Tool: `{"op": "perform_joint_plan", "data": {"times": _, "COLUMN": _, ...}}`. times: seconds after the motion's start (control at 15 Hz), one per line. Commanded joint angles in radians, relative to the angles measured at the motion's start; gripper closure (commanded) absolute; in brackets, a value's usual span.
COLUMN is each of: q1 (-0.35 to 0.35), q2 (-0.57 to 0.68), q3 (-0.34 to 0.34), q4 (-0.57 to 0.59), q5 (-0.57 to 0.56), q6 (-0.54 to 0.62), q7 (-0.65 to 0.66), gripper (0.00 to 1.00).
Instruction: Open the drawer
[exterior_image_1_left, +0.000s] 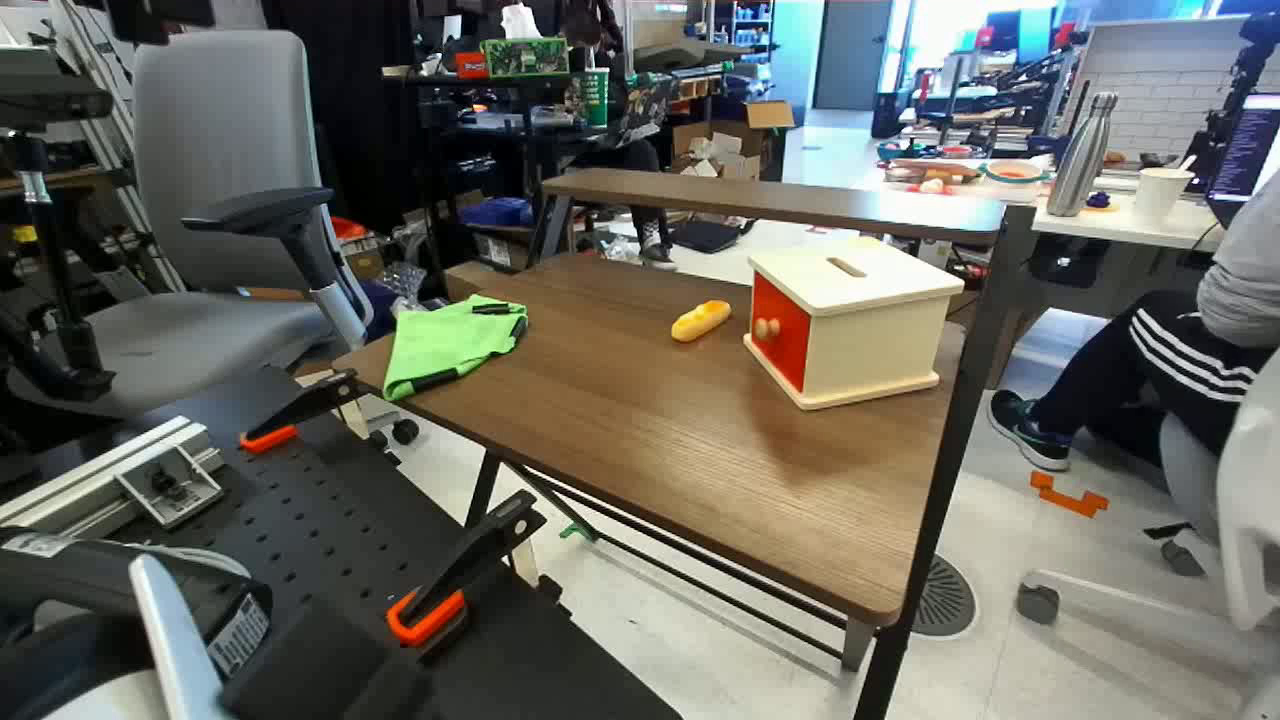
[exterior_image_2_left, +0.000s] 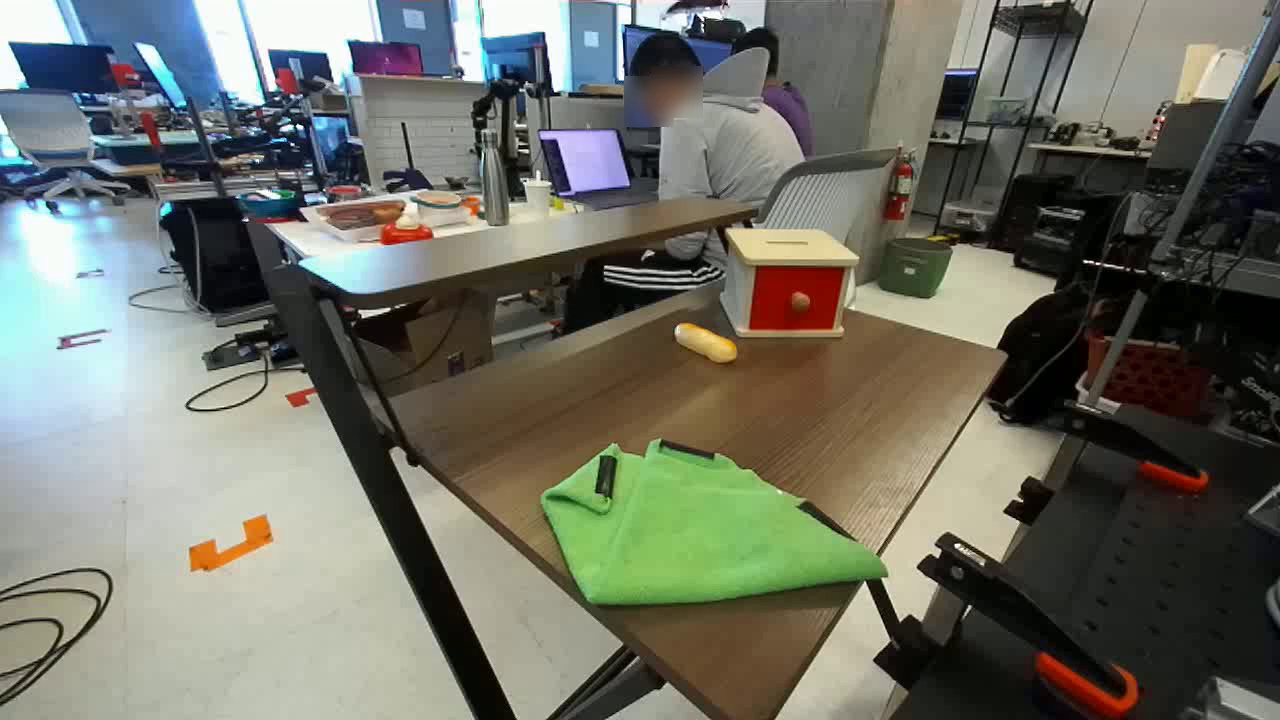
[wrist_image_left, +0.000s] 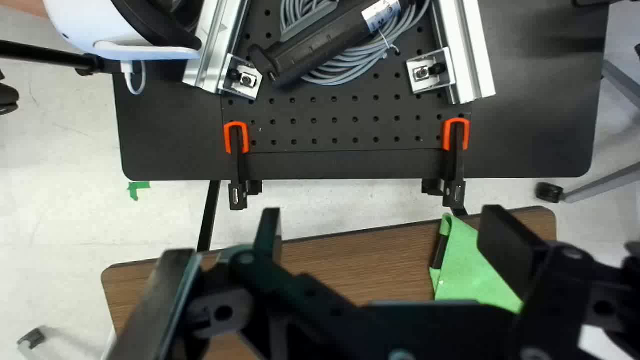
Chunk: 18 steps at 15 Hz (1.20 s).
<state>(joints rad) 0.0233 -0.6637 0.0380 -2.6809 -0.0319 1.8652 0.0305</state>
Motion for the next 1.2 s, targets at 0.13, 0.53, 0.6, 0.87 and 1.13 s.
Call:
{"op": "perform_joint_plan", "data": {"times": 0.13, "q1": 0.001, "q2": 0.0, "q3": 0.0, "q4": 0.001, "q5": 0.0, "q6": -0.001, "q7": 0.001, "gripper": 0.0}}
{"op": "perform_joint_plan", "data": {"times": 0.53, "q1": 0.001, "q2": 0.0, "q3": 0.0, "q4": 0.001, "q5": 0.0, "q6": -0.001, "q7": 0.001, "gripper": 0.0}}
{"op": "perform_joint_plan", "data": {"times": 0.6, "q1": 0.001, "q2": 0.0, "q3": 0.0, "q4": 0.001, "q5": 0.0, "q6": -0.001, "q7": 0.001, "gripper": 0.0}}
{"op": "perform_joint_plan", "data": {"times": 0.87, "q1": -0.008, "q2": -0.004, "q3": 0.003, "q4": -0.01, "q5": 0.031, "q6": 0.122, "q7": 0.07, "gripper": 0.0}}
{"op": "perform_joint_plan", "data": {"times": 1.13, "q1": -0.032, "q2": 0.095, "q3": 0.004, "q4": 0.005, "q5": 0.04, "q6": 0.41, "q7": 0.16, "gripper": 0.0}}
